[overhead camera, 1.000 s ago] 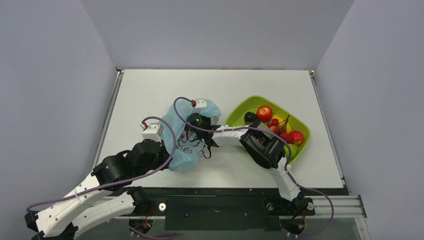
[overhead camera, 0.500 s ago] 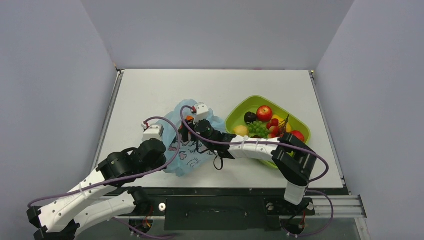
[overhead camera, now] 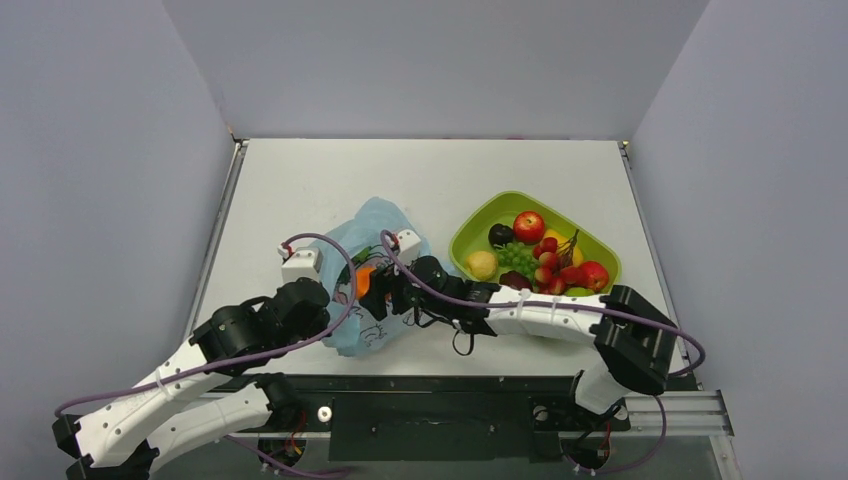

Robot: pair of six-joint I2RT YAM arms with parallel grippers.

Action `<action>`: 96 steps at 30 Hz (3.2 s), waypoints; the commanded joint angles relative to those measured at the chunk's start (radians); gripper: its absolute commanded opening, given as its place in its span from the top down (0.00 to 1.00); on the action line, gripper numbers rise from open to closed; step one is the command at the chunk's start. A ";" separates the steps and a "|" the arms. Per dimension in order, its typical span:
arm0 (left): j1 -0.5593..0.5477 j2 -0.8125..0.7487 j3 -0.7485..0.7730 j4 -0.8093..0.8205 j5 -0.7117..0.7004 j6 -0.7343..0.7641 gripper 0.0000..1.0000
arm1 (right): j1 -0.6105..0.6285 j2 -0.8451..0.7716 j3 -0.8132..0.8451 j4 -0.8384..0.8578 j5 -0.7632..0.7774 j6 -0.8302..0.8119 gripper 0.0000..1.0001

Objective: Take the fake fruits out of the plastic bag
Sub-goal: Take out the fake fruit from the plastic bag, then place the fake fruit in the bin.

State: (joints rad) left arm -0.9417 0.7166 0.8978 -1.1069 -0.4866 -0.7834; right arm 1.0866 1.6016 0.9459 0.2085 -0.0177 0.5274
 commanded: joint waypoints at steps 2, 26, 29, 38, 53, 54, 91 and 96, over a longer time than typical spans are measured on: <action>0.000 -0.020 0.020 -0.002 -0.032 -0.018 1.00 | 0.025 -0.171 0.037 -0.145 0.012 -0.043 1.00; 0.000 -0.035 0.018 0.007 -0.024 -0.012 1.00 | 0.033 -0.380 0.021 -0.215 -0.484 0.137 1.00; 0.000 -0.031 0.020 0.000 -0.030 -0.019 1.00 | 0.040 -0.356 -0.007 -0.018 -0.511 0.202 1.00; 0.005 -0.051 0.026 0.008 -0.042 -0.008 1.00 | -0.049 -0.402 0.067 -0.156 -0.113 0.182 1.00; 0.238 0.228 0.224 0.285 0.107 0.363 1.00 | -0.599 -0.618 0.000 -0.599 0.187 0.069 1.00; 0.293 0.268 0.243 0.294 0.149 0.396 1.00 | -0.620 -0.619 -0.008 -0.608 0.200 0.069 1.00; 0.450 0.212 0.063 0.718 0.222 0.604 1.00 | -0.617 -0.428 -0.049 -0.671 0.307 -0.077 0.32; 0.449 0.204 0.058 0.727 0.252 0.609 1.00 | -0.582 -0.451 -0.039 -0.693 0.381 -0.095 0.13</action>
State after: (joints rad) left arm -0.4953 0.9424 0.9573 -0.4503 -0.2718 -0.1944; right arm 0.4808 1.1759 0.8597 -0.4706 0.2745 0.4599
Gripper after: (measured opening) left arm 0.003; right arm 0.833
